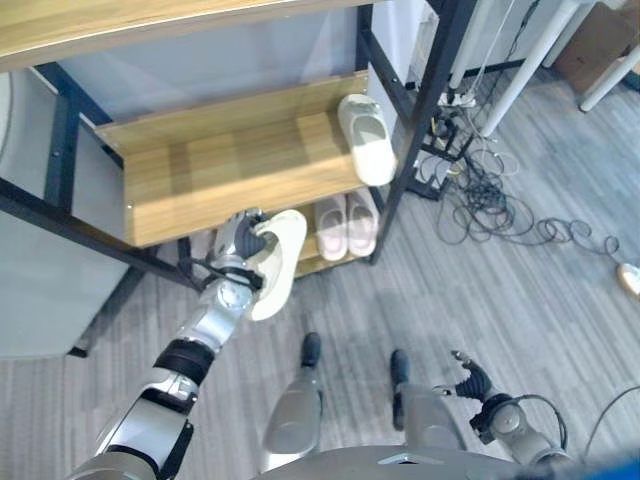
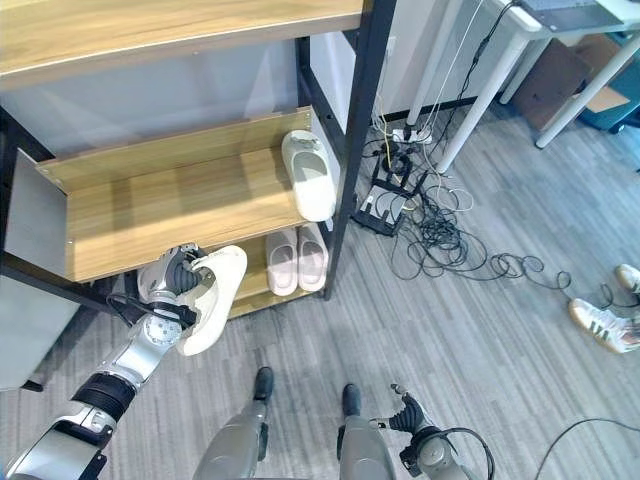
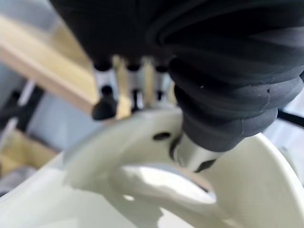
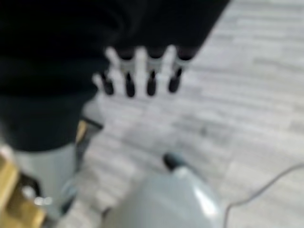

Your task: Arrange the slippers neatly on the shoe rack.

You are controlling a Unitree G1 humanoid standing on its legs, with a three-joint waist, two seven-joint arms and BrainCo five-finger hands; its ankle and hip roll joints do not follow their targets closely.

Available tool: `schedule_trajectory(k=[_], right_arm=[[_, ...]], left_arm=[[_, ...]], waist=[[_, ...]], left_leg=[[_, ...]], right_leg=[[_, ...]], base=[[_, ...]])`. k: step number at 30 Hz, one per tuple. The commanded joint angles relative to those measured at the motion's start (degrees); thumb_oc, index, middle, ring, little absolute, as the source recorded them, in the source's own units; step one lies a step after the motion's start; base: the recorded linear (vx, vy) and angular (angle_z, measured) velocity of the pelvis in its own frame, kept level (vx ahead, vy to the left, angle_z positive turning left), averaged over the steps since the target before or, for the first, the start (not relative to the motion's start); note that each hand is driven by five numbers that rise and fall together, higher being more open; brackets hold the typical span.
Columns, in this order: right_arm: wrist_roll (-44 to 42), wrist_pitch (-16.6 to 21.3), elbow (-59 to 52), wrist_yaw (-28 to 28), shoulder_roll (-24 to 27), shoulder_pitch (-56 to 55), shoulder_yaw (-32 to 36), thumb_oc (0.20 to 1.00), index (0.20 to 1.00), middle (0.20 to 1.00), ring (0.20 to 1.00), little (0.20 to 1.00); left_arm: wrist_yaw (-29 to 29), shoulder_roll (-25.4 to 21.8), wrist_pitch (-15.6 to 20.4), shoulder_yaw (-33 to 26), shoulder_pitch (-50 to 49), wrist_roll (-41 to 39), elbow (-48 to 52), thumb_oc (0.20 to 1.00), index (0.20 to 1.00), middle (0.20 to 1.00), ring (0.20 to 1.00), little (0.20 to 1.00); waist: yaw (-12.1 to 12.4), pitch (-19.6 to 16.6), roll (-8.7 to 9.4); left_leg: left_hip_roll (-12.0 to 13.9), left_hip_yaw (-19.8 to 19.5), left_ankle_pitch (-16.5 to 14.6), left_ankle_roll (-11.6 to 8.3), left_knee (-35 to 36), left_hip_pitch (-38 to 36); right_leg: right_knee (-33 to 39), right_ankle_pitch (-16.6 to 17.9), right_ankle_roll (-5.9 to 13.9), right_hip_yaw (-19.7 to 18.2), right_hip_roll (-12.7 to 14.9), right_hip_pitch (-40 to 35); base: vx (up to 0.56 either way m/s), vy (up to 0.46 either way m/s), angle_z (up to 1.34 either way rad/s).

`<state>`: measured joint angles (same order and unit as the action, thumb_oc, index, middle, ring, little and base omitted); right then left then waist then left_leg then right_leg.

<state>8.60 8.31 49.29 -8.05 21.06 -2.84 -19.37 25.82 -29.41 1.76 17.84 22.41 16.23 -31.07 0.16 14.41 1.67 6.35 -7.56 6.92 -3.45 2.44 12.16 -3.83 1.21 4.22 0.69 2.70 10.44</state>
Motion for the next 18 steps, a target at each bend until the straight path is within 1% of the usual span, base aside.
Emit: schedule_trajectory(k=[1, 4, 7, 8, 9, 11, 13, 14, 18], right_arm=[[0.02, 0.9, -4.73, -1.02, 5.46, -1.97, -0.31, 1.0, 1.0, 1.0, 1.0, 1.0], [0.54, 0.87, -5.82, -1.12, 5.87, -2.54, -0.6, 1.0, 1.0, 1.0, 1.0, 1.0], [0.22, 1.09, -6.29, -1.26, 5.72, -3.23, -0.57, 1.0, 1.0, 1.0, 1.0, 1.0], [0.25, 1.32, -6.68, -0.98, 4.97, -4.04, -0.47, 1.0, 1.0, 1.0, 1.0, 1.0], [0.26, 1.32, -6.7, -0.98, 4.98, -4.08, -0.52, 1.0, 1.0, 1.0, 1.0, 1.0], [0.12, 1.3, -6.61, -0.74, 4.11, -4.5, -0.13, 1.0, 1.0, 1.0, 1.0, 1.0], [0.13, 1.31, -6.61, -0.74, 4.15, -4.53, -0.19, 1.0, 1.0, 1.0, 1.0, 1.0], [-0.24, 1.33, -6.7, 0.27, 3.16, -4.87, 0.46, 1.0, 1.0, 1.0, 1.0, 1.0], [-0.46, 1.27, -6.85, 0.92, 2.47, -4.59, 0.85, 1.0, 1.0, 1.0, 1.0, 1.0]], left_arm=[[5.26, -3.57, 0.94, -3.14, 10.21, -1.86, -3.04, 0.2, 0.2, 0.2, 0.2, 0.2], [6.28, -5.75, 0.18, -2.31, 14.98, -2.7, -5.96, 0.2, 0.2, 0.2, 0.2, 0.2], [7.44, -9.01, -0.17, -3.22, 17.97, -3.97, -4.84, 0.2, 0.2, 0.2, 0.2, 0.2], [7.28, -10.13, -0.37, -4.16, 17.13, -2.4, -1.2, 0.2, 0.2, 0.2, 0.2, 0.2], [7.19, -10.16, -0.5, -4.32, 16.88, -2.32, -0.92, 0.2, 0.2, 0.2, 0.2, 0.2], [6.57, -10.36, -0.58, -5.57, 14.61, -0.39, 3.69, 0.2, 0.2, 0.2, 0.2, 0.2], [6.48, -10.36, -0.7, -5.76, 14.33, -0.31, 3.98, 0.2, 0.2, 0.2, 0.2, 0.2], [4.2, -8.92, -0.1, -7.04, 9.61, 1.42, 8.36, 0.2, 0.2, 0.2, 0.2, 0.2], [0.43, -7.53, 0.49, -7.1, 2.7, 3.33, 12.09, 0.2, 0.2, 0.2, 0.2, 0.2]], waist=[[-1.6, -0.87, -1.36], [-2.06, -0.38, -1.19], [-2.31, 0.52, -1.39], [-2.02, 0.85, -1.49], [-2.06, 0.81, -1.46], [-1.52, 0.82, -1.69], [-1.56, 0.78, -1.71], [-0.76, 0.33, -2.0], [0.0, -0.23, -2.32]], left_leg=[[-2.86, 1.4, -6.57, 0.91, -7.28, 2.19], [-2.5, 1.43, -6.38, 0.68, -7.35, 2.68], [-2.67, 1.54, -6.22, 0.58, -7.56, 3.42], [-2.88, 1.47, -6.38, 0.66, -7.57, 3.6], [-2.89, 1.49, -6.39, 0.67, -7.58, 3.59], [-3.17, 1.48, -6.62, 0.8, -7.71, 3.59], [-3.16, 1.5, -6.65, 0.81, -7.73, 3.57], [-3.47, 1.42, -7.06, 0.99, -7.8, 3.18], [-3.65, 1.31, -7.29, 1.08, -7.6, 2.56]], right_leg=[[-3.05, -4.14, 2.17, 0.65, 1.99, 1.04], [-3.43, -4.23, 1.99, 0.77, 1.6, 1.76], [-3.87, -4.13, 2.07, 0.95, 1.63, 2.43], [-3.87, -4.07, 2.06, 1.01, 1.75, 2.53], [-3.87, -4.07, 2.07, 0.99, 1.76, 2.52], [-3.91, -4.15, 2.06, 1.07, 1.89, 2.38], [-3.9, -4.16, 2.06, 1.05, 1.88, 2.36], [-3.7, -4.39, 2.0, 1.29, 2.08, 1.66], [-2.88, -4.39, 1.99, 1.77, 2.37, 0.69]], base=[[0.04, -0.069, -0.26], [0.02, -0.038, -0.16], [0.0, -0.002, -0.03], [0.0, 0.0, 0.0], [0.0, 0.0, 0.0], [0.0, 0.0, 0.0], [0.02, 0.017, 0.01], [0.04, 0.042, 0.0], [0.02, 0.026, 0.02]])
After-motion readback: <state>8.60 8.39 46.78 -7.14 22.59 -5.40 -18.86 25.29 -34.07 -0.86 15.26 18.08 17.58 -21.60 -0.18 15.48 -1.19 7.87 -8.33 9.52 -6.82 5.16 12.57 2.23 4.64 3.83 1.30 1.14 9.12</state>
